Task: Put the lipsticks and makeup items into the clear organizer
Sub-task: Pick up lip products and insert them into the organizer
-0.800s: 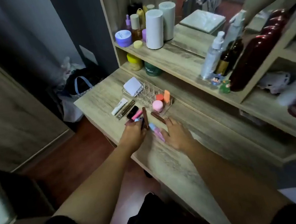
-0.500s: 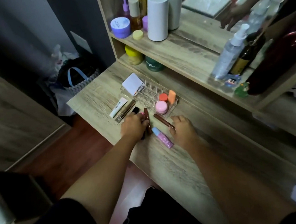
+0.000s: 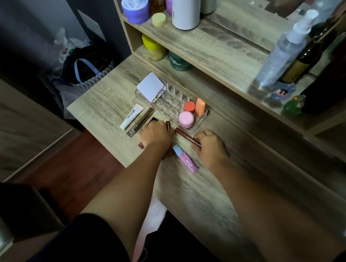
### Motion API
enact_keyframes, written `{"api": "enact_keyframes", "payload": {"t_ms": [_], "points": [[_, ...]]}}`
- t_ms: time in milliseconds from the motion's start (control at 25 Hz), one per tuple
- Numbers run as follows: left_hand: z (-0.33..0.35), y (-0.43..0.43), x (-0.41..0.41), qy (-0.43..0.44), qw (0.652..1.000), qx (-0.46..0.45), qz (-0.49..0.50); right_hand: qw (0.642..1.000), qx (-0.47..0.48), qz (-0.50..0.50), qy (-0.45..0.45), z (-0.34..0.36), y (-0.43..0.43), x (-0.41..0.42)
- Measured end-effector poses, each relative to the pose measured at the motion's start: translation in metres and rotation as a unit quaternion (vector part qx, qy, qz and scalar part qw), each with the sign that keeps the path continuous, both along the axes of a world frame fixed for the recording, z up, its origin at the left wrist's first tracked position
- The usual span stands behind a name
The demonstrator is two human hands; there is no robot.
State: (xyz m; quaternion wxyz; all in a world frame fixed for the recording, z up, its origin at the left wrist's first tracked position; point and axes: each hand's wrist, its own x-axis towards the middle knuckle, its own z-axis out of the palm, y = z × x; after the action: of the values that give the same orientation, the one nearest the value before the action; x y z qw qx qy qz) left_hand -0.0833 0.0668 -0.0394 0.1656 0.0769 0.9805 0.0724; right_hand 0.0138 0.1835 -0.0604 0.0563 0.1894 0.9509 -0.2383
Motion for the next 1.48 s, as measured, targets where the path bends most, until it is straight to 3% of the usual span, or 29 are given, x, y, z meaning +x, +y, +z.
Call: {"api": "enact_keyframes", "payload": {"t_ms": [120, 320, 400, 560, 640, 680, 840, 960, 1080, 1160, 1320, 1480], "points": [[0.004, 0.002, -0.001, -0.029, 0.999, 0.017, 0.025, 1.000, -0.024, 0.004, 0.010, 0.000, 0.005, 0.002], [0.028, -0.013, -0.014, -0.116, 0.963, 0.205, 0.128, 0.990, -0.099, -0.040, 0.091, 0.012, 0.012, 0.017], [0.043, -0.023, -0.021, -0.201, 0.917, 0.312, 0.145, 0.980, -0.134, -0.053, 0.138, 0.023, 0.010, 0.012], [0.072, -0.034, -0.042, -0.317, 0.759, 0.529, 0.210, 0.936, -0.271, -0.107, 0.197, 0.054, 0.008, -0.019], [0.079, -0.039, -0.053, -0.333, 0.727, 0.563, 0.209, 0.916, -0.323, -0.106, 0.211, 0.070, 0.006, -0.038], [0.081, -0.041, -0.056, -0.325, 0.740, 0.557, 0.193, 0.913, -0.331, -0.105, 0.214, 0.077, 0.006, -0.047], [0.081, -0.050, -0.077, -0.221, 0.858, 0.455, 0.087, 0.930, -0.285, -0.084, 0.217, 0.095, 0.005, -0.079], [0.084, -0.048, -0.097, -0.116, 0.909, 0.396, 0.055, 0.934, -0.259, -0.088, 0.229, 0.097, 0.011, -0.098], [0.088, -0.040, -0.117, -0.020, 0.914, 0.402, 0.046, 0.940, -0.253, -0.107, 0.204, 0.092, 0.018, -0.117], [0.087, -0.032, -0.120, 0.022, 0.934, 0.358, 0.000, 0.950, -0.235, -0.097, 0.182, 0.087, 0.020, -0.119], [0.076, -0.014, -0.133, 0.031, 0.961, 0.265, -0.068, 0.963, -0.206, -0.083, 0.153, 0.076, 0.021, -0.131], [0.065, -0.005, -0.143, 0.005, 0.963, 0.257, -0.085, 0.974, -0.185, -0.064, 0.111, 0.068, 0.019, -0.141]]}}
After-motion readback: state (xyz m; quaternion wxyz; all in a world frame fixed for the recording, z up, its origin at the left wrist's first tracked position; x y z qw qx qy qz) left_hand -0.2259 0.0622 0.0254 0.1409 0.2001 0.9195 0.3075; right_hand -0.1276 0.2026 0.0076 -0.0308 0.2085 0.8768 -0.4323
